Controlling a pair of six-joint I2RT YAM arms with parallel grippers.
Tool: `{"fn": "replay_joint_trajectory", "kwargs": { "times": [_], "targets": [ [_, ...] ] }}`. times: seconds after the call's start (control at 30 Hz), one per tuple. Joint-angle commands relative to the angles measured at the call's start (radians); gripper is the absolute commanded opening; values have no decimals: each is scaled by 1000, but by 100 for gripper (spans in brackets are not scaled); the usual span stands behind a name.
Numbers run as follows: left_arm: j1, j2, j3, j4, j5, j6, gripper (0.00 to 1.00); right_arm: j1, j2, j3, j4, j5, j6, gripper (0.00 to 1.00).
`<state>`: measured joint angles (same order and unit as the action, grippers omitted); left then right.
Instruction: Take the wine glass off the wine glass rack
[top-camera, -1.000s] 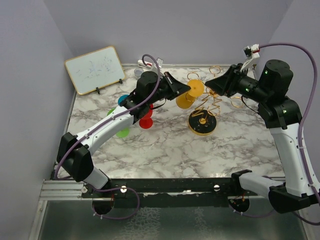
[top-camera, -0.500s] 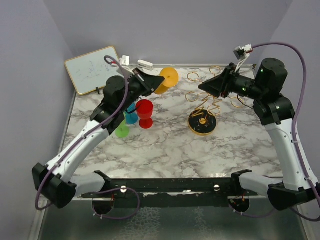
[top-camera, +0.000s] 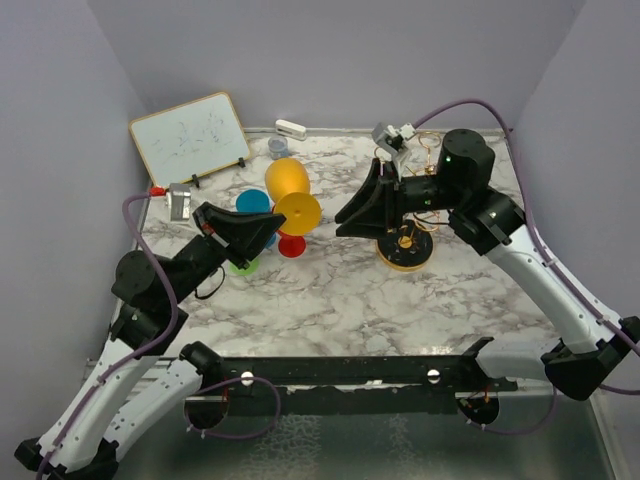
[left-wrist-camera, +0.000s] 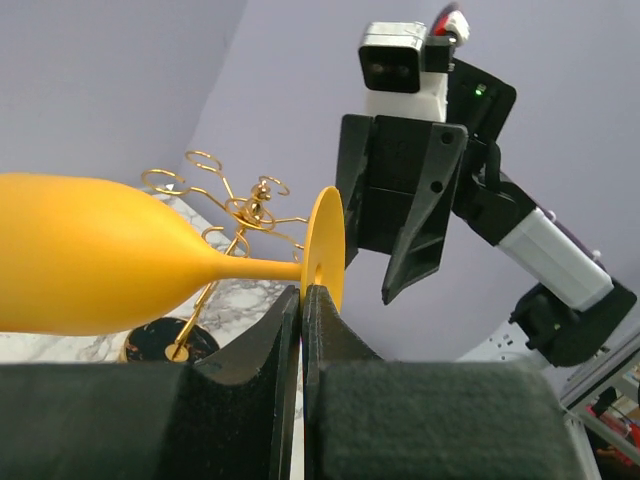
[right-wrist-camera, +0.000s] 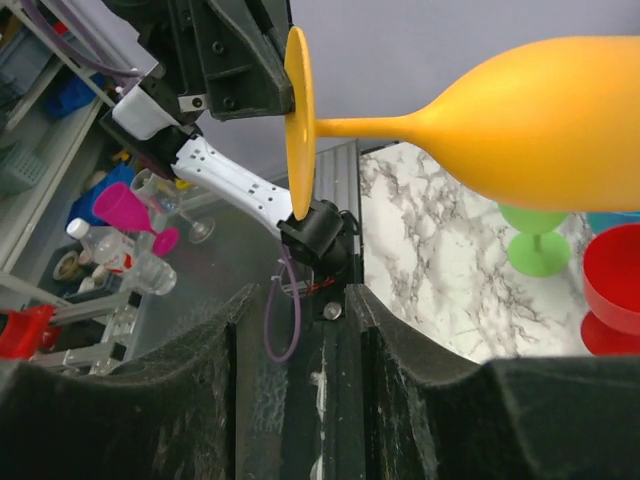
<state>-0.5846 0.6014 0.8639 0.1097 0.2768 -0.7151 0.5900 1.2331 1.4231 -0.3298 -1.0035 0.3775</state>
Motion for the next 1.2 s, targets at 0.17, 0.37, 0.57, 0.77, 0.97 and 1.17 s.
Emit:
{"fn": "replay_joint_trajectory", "kwargs": {
  "times": [0.17, 0.37, 0.57, 0.77, 0.97, 1.17],
  "targets": [
    [-5, -98, -11, -102, 66, 64, 0, 111, 48, 33, 103, 106, -7, 40],
    [-4, -103, -15, -109, 62, 61, 0, 164, 77, 37, 147, 136, 14, 38],
    [-4, -94, -15, -111, 67, 60, 0, 210, 88, 37, 158, 176, 17, 37],
    [-4, -96, -22, -119, 66, 52, 0, 251, 116, 55, 137, 233, 7, 10],
    [-4, -101, 58, -382, -159, 28, 23, 276, 75, 23, 60, 370, -107, 1],
    [-5, -142, 188, -784, -510, -109, 37, 360, -30, -124, 36, 595, -410, 1]
  ]
}}
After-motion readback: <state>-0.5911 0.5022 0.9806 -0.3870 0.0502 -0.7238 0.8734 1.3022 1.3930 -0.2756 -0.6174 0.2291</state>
